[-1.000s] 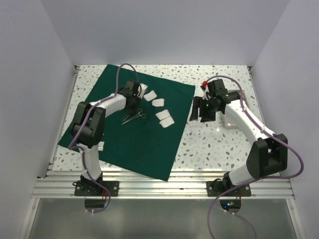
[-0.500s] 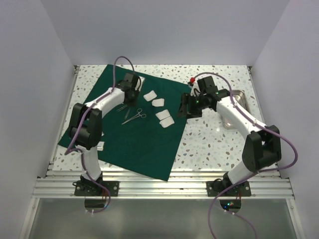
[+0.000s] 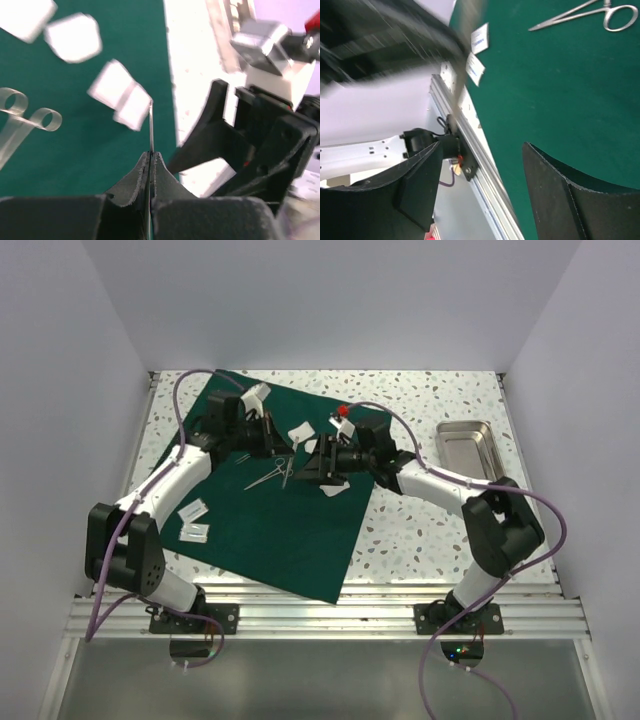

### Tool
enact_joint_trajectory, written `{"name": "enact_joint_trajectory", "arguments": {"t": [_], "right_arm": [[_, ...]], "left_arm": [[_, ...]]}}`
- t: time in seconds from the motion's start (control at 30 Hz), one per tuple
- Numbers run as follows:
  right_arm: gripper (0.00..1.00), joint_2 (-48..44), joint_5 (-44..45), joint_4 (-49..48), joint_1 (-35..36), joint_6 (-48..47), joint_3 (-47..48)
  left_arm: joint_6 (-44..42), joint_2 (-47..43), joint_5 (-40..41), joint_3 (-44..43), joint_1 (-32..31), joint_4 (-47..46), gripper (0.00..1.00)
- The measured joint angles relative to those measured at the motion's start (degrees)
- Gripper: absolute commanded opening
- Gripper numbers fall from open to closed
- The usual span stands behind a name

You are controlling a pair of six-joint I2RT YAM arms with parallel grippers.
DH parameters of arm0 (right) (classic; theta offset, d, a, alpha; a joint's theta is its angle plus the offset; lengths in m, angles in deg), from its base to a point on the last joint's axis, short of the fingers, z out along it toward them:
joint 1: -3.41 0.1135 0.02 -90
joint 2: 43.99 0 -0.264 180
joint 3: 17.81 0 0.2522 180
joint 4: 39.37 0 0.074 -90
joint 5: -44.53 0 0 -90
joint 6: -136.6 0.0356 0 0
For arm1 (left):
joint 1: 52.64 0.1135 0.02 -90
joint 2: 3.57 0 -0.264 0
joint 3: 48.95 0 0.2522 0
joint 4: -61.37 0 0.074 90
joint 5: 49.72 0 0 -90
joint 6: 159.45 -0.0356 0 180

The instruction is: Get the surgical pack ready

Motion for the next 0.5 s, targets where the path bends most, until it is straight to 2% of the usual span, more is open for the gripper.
{"name": "enact_joint_trajectory", "arguments": {"t": [0.2, 0.43, 0.5], "right_arm": [[0.62, 0.00, 0.76, -6.64, 1.40, 4.09, -1.33], [0.53, 0.00, 1.16, -8.98, 1.57, 5.51, -1.44], [0.44, 0.00, 1.16, -9.18, 1.60, 5.73, -1.49]], "left_arm": [[13.73, -1.03, -9.94, 12.96, -0.07, -12.17, 0.00], [22.47, -3.10, -13.97, 16.37, -0.07, -22.43, 0.00], [23.87, -3.50, -14.58, 16.48, -0.07, -24.33, 0.00]]}}
